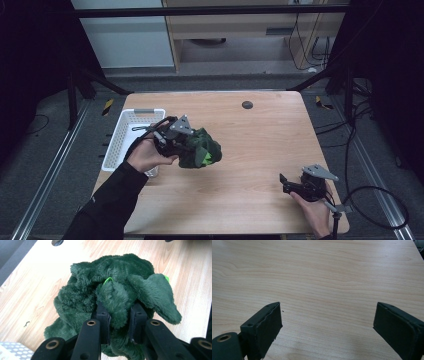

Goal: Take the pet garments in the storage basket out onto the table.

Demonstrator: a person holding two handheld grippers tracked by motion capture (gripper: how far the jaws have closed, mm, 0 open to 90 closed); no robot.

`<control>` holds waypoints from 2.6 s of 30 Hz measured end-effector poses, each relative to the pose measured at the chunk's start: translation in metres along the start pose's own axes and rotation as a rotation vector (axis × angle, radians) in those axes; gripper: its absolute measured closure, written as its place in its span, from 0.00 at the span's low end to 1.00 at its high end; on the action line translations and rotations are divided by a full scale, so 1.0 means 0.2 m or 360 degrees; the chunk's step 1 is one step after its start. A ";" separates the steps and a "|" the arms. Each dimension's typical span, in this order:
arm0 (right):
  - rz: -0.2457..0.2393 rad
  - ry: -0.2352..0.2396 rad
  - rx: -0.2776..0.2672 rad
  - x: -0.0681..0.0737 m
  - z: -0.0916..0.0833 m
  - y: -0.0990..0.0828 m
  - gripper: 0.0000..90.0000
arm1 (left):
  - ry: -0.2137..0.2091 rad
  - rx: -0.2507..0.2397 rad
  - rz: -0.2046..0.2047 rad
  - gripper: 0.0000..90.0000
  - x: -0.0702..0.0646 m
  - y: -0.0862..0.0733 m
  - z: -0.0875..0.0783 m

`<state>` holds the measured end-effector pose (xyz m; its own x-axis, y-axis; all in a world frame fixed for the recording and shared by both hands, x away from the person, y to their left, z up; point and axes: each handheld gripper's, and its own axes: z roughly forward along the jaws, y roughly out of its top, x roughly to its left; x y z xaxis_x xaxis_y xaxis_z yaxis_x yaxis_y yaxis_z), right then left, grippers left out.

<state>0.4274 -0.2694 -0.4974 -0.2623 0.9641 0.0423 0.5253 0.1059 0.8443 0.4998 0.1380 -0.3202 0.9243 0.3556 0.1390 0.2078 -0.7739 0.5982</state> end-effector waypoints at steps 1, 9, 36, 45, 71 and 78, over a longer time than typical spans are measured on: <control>0.0004 0.0000 0.0002 0.00 0.00 0.00 0.09 | -0.0004 0.0006 0.0008 0.82 0.00 0.00 0.01; 0.0003 0.0002 0.0003 0.00 0.00 0.00 0.09 | -0.0067 0.0052 0.0059 0.82 -0.03 0.03 0.09; 0.0009 0.0008 -0.0002 0.01 0.00 0.00 0.09 | -0.0220 0.0248 0.0228 0.82 -0.11 0.10 0.34; 0.0003 0.0008 -0.0001 0.01 0.00 0.00 0.09 | -0.0277 0.0269 0.0254 0.82 -0.14 0.08 0.44; 0.0005 0.0017 0.0004 0.01 0.00 0.00 0.09 | -0.0345 0.0365 0.0254 0.77 -0.17 0.04 0.60; 0.0003 0.0017 0.0003 0.01 0.00 0.00 0.09 | -0.0345 0.0358 0.0238 0.68 -0.16 0.03 0.60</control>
<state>0.4269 -0.2677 -0.4971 -0.2697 0.9617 0.0497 0.5275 0.1044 0.8431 0.5089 0.0592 -0.4162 0.9913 0.1288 0.0267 0.1082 -0.9137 0.3916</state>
